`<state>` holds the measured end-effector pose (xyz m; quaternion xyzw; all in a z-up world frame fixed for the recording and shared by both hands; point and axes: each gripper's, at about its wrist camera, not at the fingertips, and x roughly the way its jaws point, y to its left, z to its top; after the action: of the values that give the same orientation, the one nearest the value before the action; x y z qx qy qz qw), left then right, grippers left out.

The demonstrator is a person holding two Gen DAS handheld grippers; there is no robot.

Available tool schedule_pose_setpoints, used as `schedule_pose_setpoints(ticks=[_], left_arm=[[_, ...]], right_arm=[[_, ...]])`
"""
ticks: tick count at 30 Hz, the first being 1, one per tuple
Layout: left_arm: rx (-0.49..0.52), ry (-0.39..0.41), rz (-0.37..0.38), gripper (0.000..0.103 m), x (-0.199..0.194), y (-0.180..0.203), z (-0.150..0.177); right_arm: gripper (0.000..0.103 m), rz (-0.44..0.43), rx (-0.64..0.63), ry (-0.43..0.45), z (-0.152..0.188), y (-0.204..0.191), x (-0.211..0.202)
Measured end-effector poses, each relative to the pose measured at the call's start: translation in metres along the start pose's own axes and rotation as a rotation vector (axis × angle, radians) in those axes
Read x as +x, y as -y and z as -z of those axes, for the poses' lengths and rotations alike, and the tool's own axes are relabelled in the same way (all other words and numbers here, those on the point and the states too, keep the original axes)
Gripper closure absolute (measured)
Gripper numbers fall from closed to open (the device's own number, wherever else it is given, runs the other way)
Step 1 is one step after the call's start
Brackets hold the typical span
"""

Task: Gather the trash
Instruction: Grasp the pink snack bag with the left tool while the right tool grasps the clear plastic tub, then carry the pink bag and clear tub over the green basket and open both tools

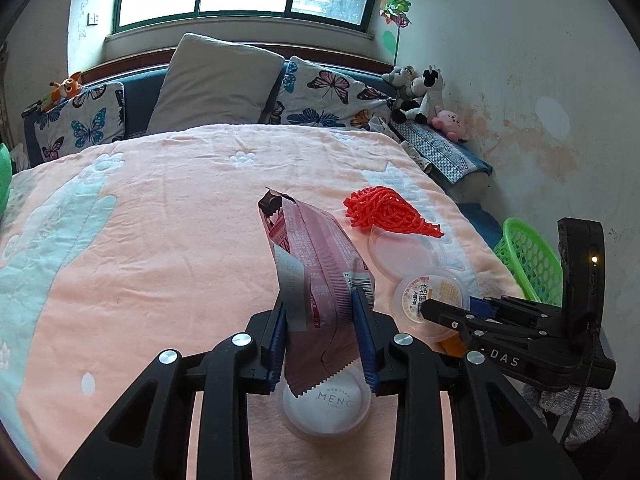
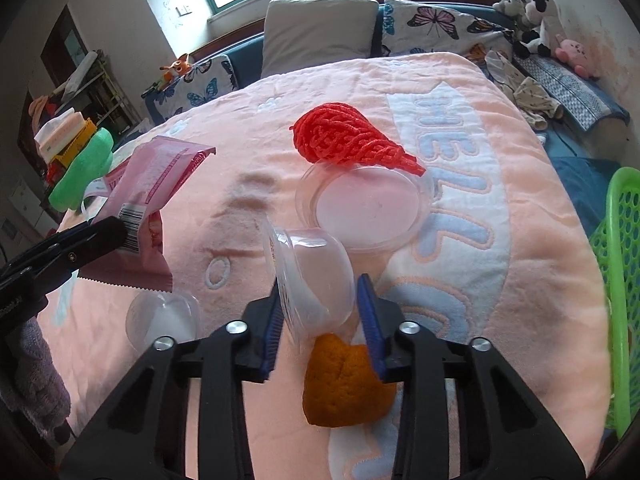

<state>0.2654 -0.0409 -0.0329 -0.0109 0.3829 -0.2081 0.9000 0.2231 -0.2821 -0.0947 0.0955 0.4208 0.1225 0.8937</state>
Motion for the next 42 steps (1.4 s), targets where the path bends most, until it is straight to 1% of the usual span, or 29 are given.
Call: schedule_pose_setpoints(ticks=[2,7,13,18,22,30,39,41,42], left_arm=[[0.003,0.002,0.004,0.073,-0.001,0.003,0.0],[0.023,0.012,0.019,0.073,-0.006,0.015,-0.002],[0.063,0.023,0.045,0.073,-0.009,0.041,-0.006],[0.104,0.028,0.082,0.073,-0.008,0.071,-0.012],[0.142,0.024,0.115,0.073,-0.003,0.099,-0.014],[0.214,0.001,0.172,0.073,0.011,0.153,-0.017],[0.273,-0.037,0.215,0.073,0.034,0.21,-0.023],[0.279,-0.047,0.226,0.073,0.04,0.223,-0.023],[0.281,-0.053,0.231,0.073,0.042,0.228,-0.023]], right_arm=[[0.075,-0.002,0.007,0.009,0.001,0.002,-0.005],[0.075,-0.005,0.016,0.039,0.004,0.007,-0.025],[0.075,0.045,0.038,0.091,0.01,0.025,-0.057],[0.075,0.118,0.091,0.121,0.018,0.057,-0.082],[0.075,0.206,0.14,0.14,0.026,0.09,-0.103],[0.075,0.347,0.245,0.149,0.045,0.154,-0.133],[0.074,0.42,0.359,0.135,0.072,0.212,-0.147],[0.066,0.417,0.39,0.136,0.078,0.224,-0.152],[0.064,0.416,0.398,0.138,0.08,0.227,-0.155]])
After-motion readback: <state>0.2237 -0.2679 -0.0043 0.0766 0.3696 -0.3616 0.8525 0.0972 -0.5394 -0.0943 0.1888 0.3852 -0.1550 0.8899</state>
